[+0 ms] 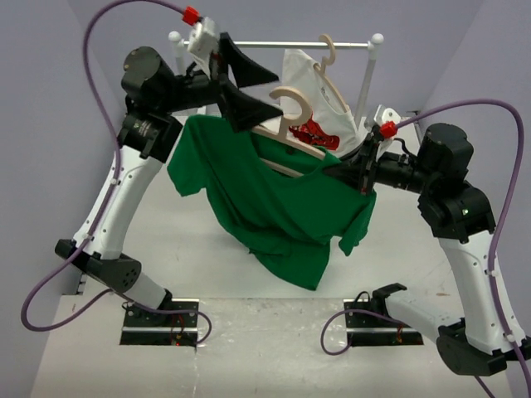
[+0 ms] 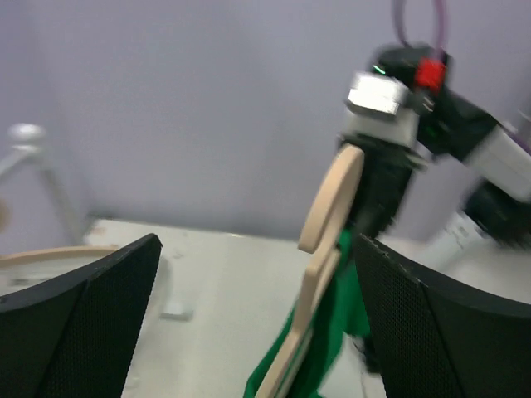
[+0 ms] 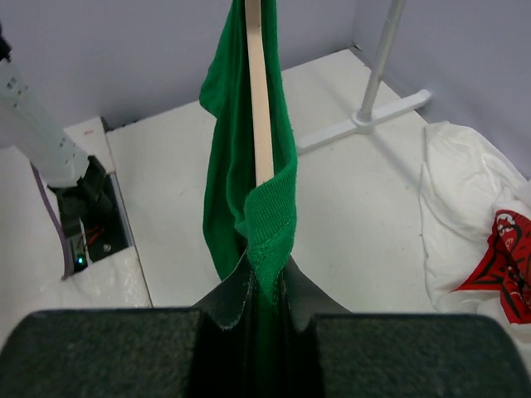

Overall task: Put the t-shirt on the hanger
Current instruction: Place the hanger at the clothesline.

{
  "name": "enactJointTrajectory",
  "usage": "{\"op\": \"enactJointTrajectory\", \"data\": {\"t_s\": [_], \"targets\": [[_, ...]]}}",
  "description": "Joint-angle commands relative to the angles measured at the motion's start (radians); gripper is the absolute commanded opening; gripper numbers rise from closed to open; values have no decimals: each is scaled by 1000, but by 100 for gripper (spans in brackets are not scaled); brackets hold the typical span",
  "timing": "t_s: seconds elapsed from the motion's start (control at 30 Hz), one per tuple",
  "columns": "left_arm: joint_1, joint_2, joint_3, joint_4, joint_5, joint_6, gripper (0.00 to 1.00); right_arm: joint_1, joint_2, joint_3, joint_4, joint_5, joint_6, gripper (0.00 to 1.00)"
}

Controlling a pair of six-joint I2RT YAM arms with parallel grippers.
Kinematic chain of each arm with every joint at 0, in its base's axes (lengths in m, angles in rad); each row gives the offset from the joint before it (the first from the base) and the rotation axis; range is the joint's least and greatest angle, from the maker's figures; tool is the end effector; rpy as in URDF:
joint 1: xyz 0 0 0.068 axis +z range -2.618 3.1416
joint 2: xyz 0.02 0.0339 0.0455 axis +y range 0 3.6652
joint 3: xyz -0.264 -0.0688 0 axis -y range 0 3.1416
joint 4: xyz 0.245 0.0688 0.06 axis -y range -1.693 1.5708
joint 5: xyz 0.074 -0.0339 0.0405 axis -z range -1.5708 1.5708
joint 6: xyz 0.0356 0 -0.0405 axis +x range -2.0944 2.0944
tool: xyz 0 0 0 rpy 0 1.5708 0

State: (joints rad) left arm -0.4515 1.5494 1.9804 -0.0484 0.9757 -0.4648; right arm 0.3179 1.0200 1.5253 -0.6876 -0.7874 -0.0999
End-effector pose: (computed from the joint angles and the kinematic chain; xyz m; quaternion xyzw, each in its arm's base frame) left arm 0.2562 -0.1570 0.5694 0.3851 0.4970 -0.5591 0.5405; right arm 0.1485 0.0754 0.4916 -0.3873 0.6434 0.3573 0.5553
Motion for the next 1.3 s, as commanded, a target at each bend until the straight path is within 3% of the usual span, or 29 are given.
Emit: {"op": "enactJointTrajectory", "data": {"t_s": [0.0,0.1,0.17,0.23,0.4,0.47,0.6,0.7,0.93,1.27], "targets": [[14,-171,-6,-230,-1022,25,100,1,12,82,142,225,176,0],[18,-373,-288,-135,-1369,-18,100,1,28,121,149,394,230,0],[19,-461,-400,-59,-1457,-4,100,1,48,165,150,468,272,0],[19,-542,-494,-48,-1455,14,100,3,89,230,144,572,343,0],[19,-647,-622,-103,-1389,76,100,62,231,376,51,583,410,0],[19,-667,-654,-165,-1358,90,100,88,239,355,66,600,413,0],[19,-709,-753,-302,-1328,122,100,129,218,134,241,596,485,0],[19,-747,-826,-357,-1319,135,100,169,263,117,236,683,517,0],[19,-853,-1059,-291,-1195,204,100,228,359,57,352,917,600,0],[19,-852,-1182,-305,-1173,261,100,251,598,293,356,1197,503,0]]}}
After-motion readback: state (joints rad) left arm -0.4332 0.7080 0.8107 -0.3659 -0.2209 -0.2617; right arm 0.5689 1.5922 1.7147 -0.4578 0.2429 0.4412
